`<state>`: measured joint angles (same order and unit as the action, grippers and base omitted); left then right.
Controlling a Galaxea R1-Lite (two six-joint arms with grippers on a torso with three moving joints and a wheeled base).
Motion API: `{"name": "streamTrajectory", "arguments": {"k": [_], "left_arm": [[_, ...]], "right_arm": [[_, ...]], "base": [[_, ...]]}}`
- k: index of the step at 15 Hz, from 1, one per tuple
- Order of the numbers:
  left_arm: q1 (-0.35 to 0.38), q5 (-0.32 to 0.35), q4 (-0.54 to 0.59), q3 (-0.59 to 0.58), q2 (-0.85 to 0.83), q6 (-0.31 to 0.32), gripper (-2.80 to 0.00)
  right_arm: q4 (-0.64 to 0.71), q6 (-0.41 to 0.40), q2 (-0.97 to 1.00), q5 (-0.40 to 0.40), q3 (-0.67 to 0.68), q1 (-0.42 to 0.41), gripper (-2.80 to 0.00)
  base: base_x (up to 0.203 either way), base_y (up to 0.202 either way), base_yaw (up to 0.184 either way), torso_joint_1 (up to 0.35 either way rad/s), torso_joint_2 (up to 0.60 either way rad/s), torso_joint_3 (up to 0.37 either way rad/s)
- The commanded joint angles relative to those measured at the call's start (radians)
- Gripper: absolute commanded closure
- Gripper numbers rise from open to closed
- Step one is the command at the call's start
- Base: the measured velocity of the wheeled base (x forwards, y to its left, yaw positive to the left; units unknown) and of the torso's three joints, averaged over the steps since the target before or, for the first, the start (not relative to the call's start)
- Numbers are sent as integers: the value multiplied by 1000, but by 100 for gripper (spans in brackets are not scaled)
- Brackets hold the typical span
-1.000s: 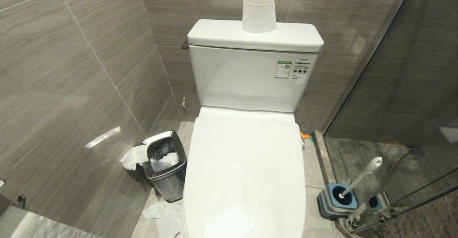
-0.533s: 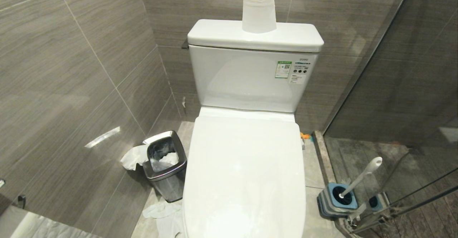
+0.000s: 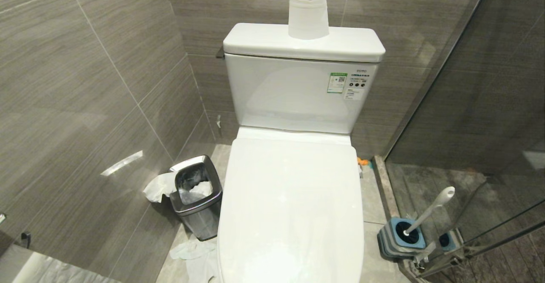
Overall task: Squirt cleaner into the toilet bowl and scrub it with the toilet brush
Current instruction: Use the left hand to lift the toilet lid slightly
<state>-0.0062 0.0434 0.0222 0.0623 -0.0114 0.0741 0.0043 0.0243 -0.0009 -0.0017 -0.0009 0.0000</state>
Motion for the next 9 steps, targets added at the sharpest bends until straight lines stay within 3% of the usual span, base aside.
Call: {"name": "streamTrajectory", "arguments": {"k": [1, 9], "left_arm": [[0, 43, 14, 105, -88, 18, 0], [-5, 88, 0, 603, -672, 62, 0]], "right_arm": [[0, 0, 1, 0, 1, 0, 0], [0, 0, 1, 0, -1, 0, 0]], "base": [[0, 0, 0, 0, 0, 0], [0, 0, 0, 0, 0, 0]]}}
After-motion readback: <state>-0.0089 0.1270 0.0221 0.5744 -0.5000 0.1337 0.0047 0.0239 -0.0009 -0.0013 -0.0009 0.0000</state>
